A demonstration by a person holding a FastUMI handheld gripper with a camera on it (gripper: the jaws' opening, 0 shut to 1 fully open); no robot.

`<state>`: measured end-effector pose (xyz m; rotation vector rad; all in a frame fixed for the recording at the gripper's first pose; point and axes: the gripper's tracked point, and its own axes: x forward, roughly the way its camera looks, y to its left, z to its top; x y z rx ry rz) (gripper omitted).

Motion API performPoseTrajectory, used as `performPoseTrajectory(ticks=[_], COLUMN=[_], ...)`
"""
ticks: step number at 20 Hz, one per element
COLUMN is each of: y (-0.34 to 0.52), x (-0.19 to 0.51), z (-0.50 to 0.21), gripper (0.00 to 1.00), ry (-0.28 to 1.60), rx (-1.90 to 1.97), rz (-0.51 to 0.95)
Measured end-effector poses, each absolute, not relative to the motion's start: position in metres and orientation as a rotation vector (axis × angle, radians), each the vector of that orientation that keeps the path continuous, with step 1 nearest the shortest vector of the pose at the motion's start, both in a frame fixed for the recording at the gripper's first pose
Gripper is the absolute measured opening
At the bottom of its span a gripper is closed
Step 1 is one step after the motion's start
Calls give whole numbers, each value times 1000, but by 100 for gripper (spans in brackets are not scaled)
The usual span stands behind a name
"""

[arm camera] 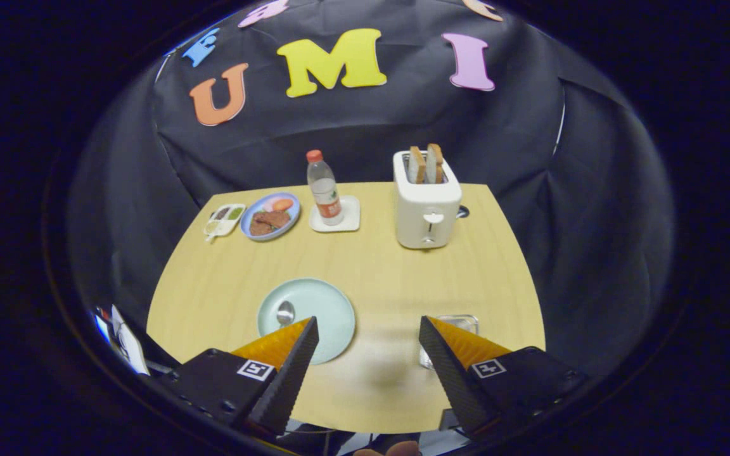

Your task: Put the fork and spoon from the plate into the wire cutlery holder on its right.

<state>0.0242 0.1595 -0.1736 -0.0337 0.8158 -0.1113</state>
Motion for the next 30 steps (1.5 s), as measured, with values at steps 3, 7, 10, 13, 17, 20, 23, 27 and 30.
performPoseTrajectory(ticks=[3,7,10,13,17,20,23,27,30], y=[204,251,270,277,281,283,284,283,285], x=[30,39,41,42,46,49,49,47,43], z=[-200,-258,-299,-335,-363,-377,-391,-399,-407], gripper=[97,97,97,97,97,96,92,60,24], ry=[803,853,916,971,1009,1033,1066,1097,1129], rx=[-25,-20,-41,-54,-59,-62,-58,-47,-19], rz=[-80,-58,-53,-58,-67,-64,-60,-60,-64])
